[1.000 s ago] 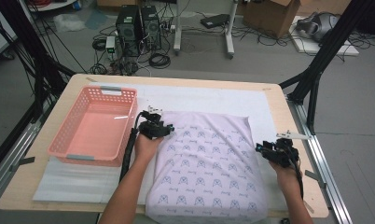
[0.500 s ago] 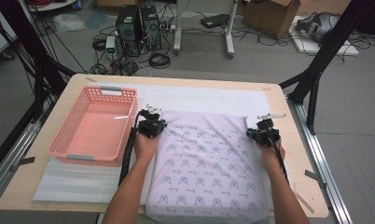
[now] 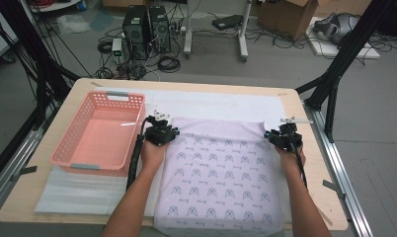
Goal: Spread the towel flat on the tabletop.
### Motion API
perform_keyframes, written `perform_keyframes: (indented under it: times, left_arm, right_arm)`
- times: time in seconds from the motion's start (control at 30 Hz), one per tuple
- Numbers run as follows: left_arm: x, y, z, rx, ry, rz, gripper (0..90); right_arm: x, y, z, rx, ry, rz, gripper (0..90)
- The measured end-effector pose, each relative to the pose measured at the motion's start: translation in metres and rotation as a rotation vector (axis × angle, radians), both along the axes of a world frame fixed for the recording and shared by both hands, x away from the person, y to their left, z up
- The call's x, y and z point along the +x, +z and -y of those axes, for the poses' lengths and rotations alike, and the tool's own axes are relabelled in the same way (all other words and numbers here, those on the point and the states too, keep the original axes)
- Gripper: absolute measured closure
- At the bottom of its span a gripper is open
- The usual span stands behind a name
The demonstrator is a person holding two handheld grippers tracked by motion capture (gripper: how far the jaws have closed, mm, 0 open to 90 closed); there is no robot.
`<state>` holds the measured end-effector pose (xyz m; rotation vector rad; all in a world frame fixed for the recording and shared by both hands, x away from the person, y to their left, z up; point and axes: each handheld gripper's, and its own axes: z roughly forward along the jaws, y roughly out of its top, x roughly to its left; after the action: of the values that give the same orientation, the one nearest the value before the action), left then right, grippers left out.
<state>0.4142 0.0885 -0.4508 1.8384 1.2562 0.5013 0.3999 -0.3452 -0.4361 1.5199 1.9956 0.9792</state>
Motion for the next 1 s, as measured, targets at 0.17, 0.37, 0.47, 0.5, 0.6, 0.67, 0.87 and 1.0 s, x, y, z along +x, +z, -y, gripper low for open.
perform_keyframes:
  times: [0.17,0.37,0.47,0.5,0.6,0.67,0.87,1.0]
  left_arm:
    - [-0.001,-0.001,0.005,0.054,-0.01,0.001,88.2]
    - [-0.001,0.0,0.001,0.012,-0.016,-0.016,88.3]
    - [-0.007,0.005,-0.004,-0.087,-0.028,0.013,76.6]
    - [-0.009,0.008,-0.005,-0.114,-0.043,0.023,71.8]
    - [-0.018,0.02,-0.003,-0.173,-0.116,0.031,50.9]
    - [-0.028,0.029,0.003,-0.176,-0.174,0.064,48.7]
    - [-0.057,0.046,0.011,-0.253,-0.247,0.146,27.5]
    - [-0.075,0.047,0.012,-0.28,-0.303,0.179,24.8]
  right_arm:
    - [0.013,-0.008,-0.005,-0.043,-0.007,-0.039,88.0]
    - [0.01,-0.005,0.001,-0.036,-0.08,-0.012,72.3]
    - [-0.006,0.007,0.011,0.014,-0.044,0.029,67.5]
    - [-0.013,0.011,0.014,0.02,-0.023,0.047,65.7]
    - [-0.037,0.018,0.023,0.064,0.026,0.077,57.3]
    - [-0.055,0.02,0.026,0.088,0.059,0.09,52.4]
    - [-0.111,0.02,0.021,0.098,0.158,0.15,32.8]
    - [-0.143,0.022,0.011,0.085,0.237,0.179,20.0]
